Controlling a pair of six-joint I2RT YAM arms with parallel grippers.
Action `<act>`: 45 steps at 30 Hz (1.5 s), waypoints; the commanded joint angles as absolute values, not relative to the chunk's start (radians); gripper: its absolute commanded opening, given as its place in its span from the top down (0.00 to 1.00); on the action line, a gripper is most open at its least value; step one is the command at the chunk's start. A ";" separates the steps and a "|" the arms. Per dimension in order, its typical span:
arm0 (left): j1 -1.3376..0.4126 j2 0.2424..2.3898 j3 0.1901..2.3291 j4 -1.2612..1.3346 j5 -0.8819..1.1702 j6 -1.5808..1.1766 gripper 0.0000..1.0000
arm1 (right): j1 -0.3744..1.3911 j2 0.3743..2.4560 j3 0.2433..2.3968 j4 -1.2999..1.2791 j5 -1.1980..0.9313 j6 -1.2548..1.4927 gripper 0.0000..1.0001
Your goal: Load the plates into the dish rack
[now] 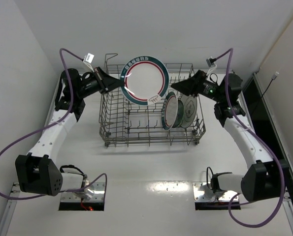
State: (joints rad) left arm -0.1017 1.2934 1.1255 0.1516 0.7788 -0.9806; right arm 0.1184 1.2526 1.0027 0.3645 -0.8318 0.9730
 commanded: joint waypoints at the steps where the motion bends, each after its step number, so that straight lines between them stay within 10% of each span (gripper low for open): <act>1: -0.144 1.273 1.169 0.253 0.769 -0.997 1.00 | 0.138 1.276 0.983 0.445 -0.839 0.974 0.33; 9: -0.285 1.348 1.187 0.298 0.735 -1.017 1.00 | 0.152 1.287 0.934 0.545 -0.839 1.052 0.38; 14: -0.293 1.381 1.221 0.276 0.770 -1.014 1.00 | 0.141 1.287 0.965 0.447 -0.827 0.999 0.90; 17: -0.194 1.381 1.242 0.195 0.822 -0.965 0.95 | 0.141 1.272 1.053 0.248 -0.743 0.874 0.98; 29: 0.159 1.348 1.333 -0.376 0.638 -0.650 0.31 | 0.299 1.289 1.310 -0.474 0.044 0.568 1.00; 45: 0.388 1.328 1.224 -0.344 0.798 -0.669 0.28 | 0.626 1.650 1.686 -0.709 0.541 0.473 1.00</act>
